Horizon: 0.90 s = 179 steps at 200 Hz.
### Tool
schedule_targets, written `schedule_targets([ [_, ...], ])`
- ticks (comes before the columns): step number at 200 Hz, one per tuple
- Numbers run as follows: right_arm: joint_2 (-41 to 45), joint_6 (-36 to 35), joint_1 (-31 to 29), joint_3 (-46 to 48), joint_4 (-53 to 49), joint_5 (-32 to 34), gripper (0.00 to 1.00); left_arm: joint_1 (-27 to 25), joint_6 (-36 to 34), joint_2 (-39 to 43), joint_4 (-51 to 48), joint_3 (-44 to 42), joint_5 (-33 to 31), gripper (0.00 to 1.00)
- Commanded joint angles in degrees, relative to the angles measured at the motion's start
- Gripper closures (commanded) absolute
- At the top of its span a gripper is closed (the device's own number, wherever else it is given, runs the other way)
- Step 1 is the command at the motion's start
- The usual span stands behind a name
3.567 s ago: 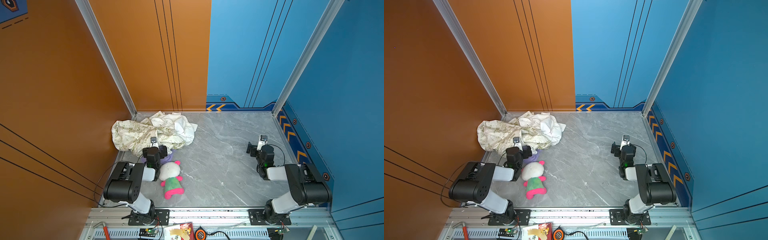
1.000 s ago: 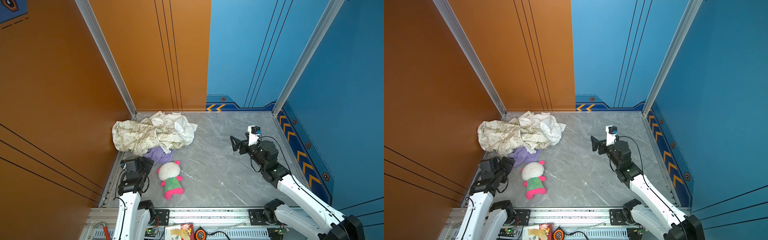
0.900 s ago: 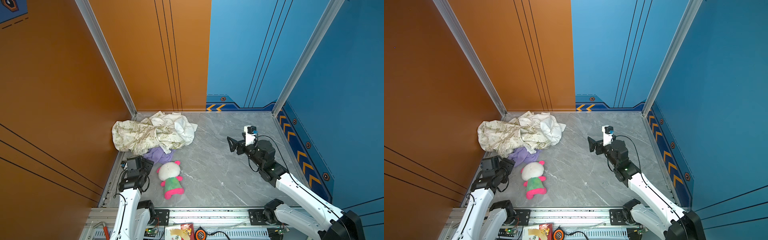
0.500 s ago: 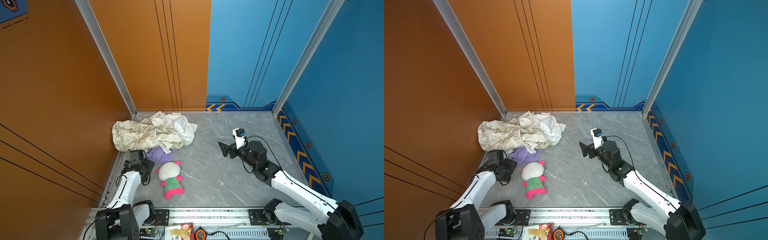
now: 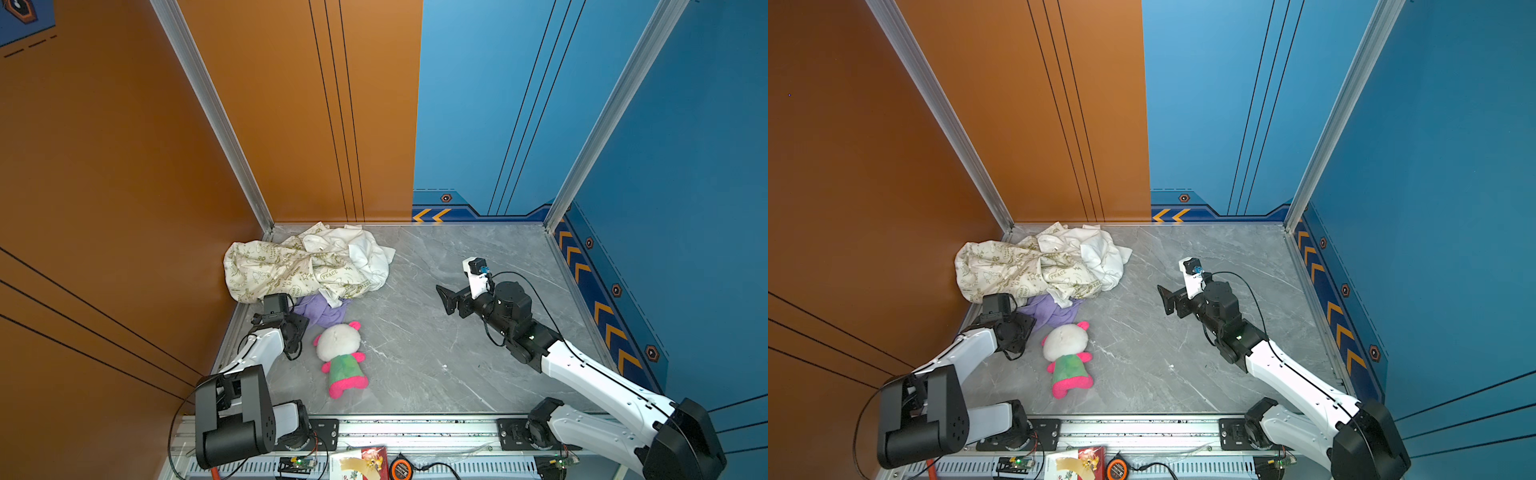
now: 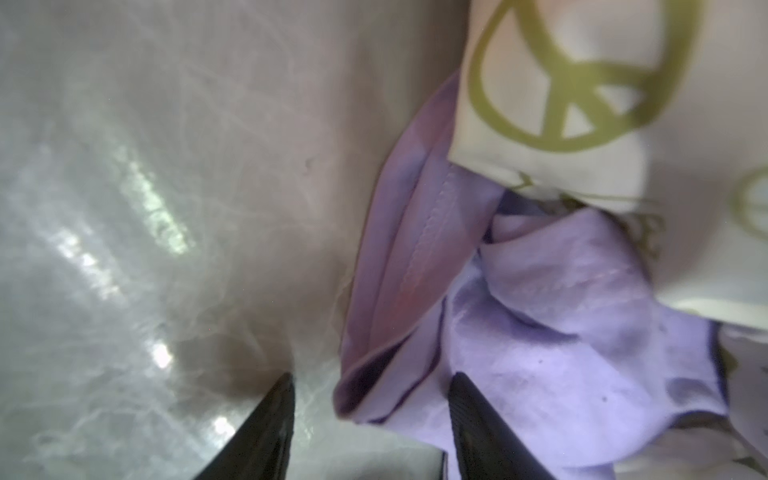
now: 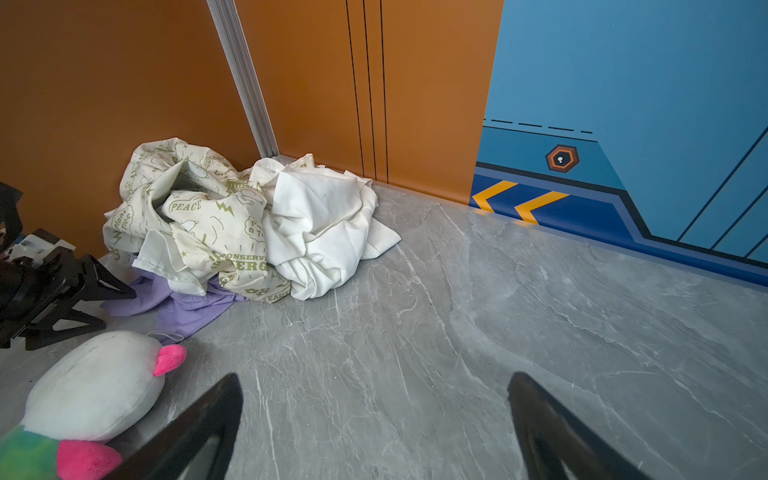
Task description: Pick out a specific cloth from the pile
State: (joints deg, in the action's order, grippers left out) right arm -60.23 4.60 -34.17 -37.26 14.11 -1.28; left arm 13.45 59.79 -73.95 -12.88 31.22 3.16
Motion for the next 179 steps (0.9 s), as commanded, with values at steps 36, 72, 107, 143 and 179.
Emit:
schedule_targets([
  [36,0.71,-1.04,-0.45,-0.98,1.34,1.28,0.00,0.74,-1.49,-1.92,6.20,0.44,3.49,0.85],
  [72,0.90,-1.21,-0.45,-0.36,1.73,1.45,0.00,0.70,-2.19,2.68,6.49,0.74,5.05,1.00],
  [107,0.79,-1.10,-0.41,-0.34,2.19,1.33,0.00,0.54,-2.66,8.81,3.24,4.21,6.30,1.00],
  [143,0.97,-1.03,-0.48,-0.50,2.17,1.28,0.00,0.31,-3.02,14.16,-1.44,10.07,7.10,1.00],
  [179,1.08,-0.70,-0.49,-0.67,2.32,1.28,0.00,-0.04,-2.50,16.34,-3.30,17.59,8.05,1.00],
])
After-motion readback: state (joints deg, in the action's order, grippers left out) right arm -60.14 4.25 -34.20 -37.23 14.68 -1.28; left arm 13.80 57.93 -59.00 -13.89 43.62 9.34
